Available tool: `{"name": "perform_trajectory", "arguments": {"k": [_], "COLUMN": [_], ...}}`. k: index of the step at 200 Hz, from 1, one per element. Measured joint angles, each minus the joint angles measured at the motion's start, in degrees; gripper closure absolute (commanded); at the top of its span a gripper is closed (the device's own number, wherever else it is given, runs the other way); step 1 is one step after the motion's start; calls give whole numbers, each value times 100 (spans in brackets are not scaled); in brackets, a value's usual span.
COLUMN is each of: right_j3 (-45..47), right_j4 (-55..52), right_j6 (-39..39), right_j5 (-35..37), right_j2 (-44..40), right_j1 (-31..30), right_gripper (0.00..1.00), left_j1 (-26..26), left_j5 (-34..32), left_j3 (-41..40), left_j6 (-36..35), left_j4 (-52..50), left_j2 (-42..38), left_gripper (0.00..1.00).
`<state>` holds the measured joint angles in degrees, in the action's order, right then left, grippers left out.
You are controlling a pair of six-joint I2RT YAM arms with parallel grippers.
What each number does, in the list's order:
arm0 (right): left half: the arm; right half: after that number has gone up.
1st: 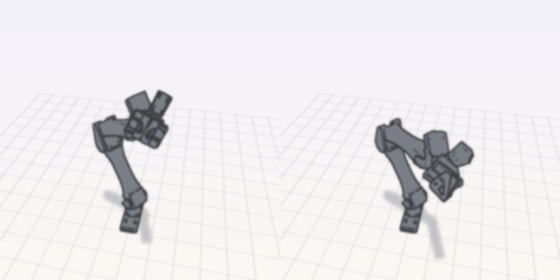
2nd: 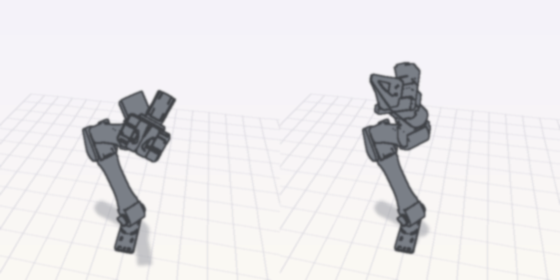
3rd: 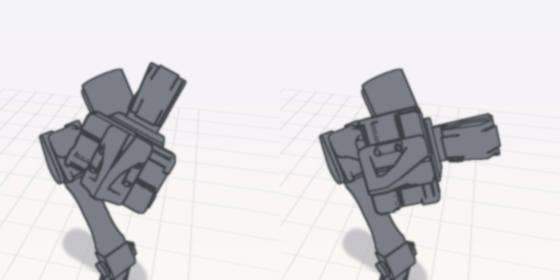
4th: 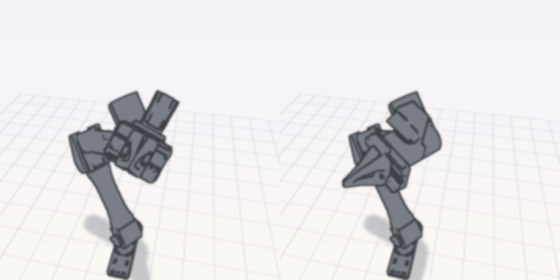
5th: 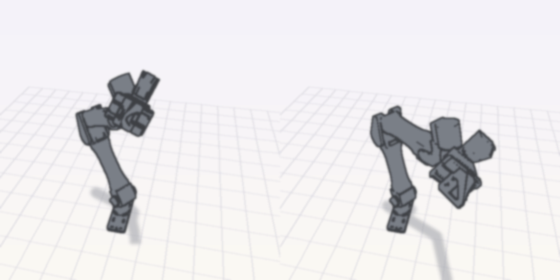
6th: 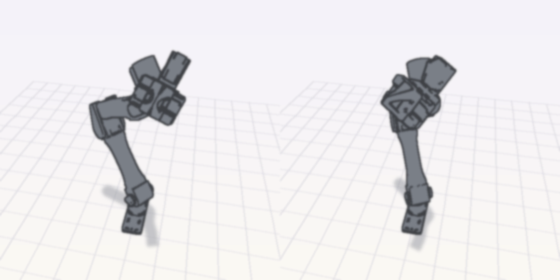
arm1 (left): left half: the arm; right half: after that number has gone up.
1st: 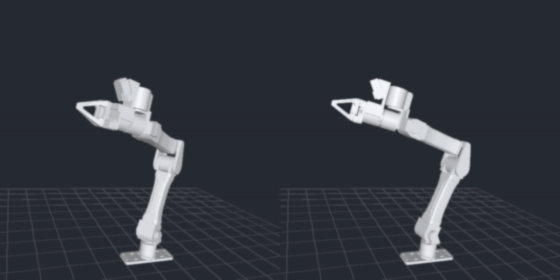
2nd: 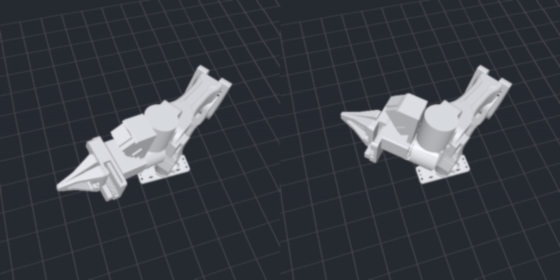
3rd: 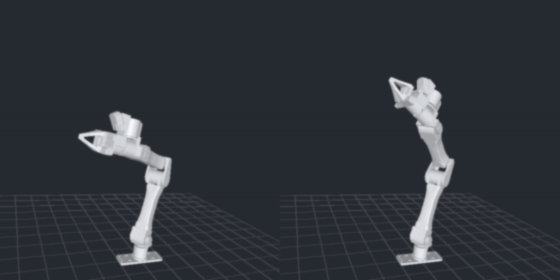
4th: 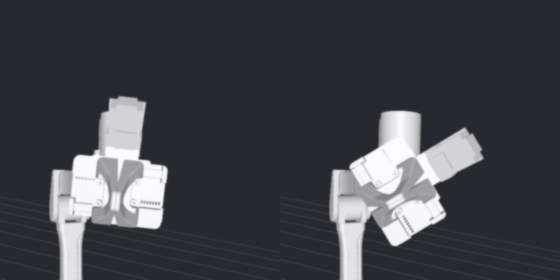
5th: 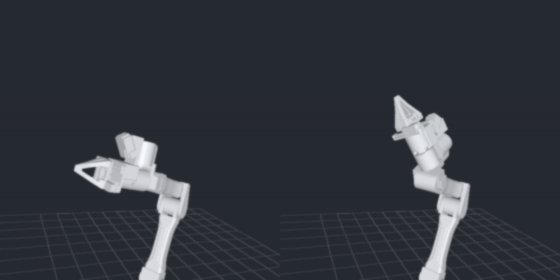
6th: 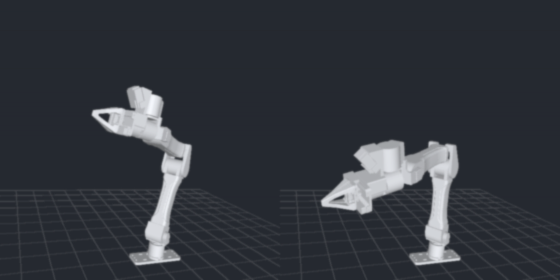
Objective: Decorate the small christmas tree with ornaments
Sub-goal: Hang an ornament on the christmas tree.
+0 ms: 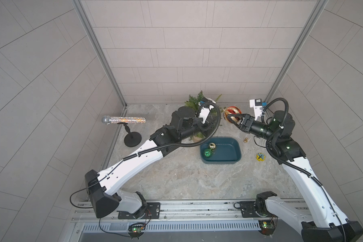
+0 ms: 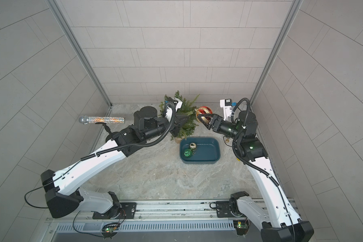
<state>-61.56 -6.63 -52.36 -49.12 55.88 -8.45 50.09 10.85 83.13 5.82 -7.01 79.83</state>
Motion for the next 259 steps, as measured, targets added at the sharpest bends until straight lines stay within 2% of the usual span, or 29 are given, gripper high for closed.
{"name": "perform_trajectory", "arguments": {"k": [159, 259], "right_j3": [280, 365], "right_j4": [223, 697], "right_j6": [-66, -293], "right_j5": [-103, -55], "right_j2": [-223, 92], "right_j1": [0, 0], "right_gripper": [32, 32], "left_j1": [-2, -2], "left_j5": [0, -258], "left_j3": [0, 9], "left_j6": [-52, -184], "left_j4": [-28, -17], "left_j2": [24, 140], "left_gripper": [99, 100]}}
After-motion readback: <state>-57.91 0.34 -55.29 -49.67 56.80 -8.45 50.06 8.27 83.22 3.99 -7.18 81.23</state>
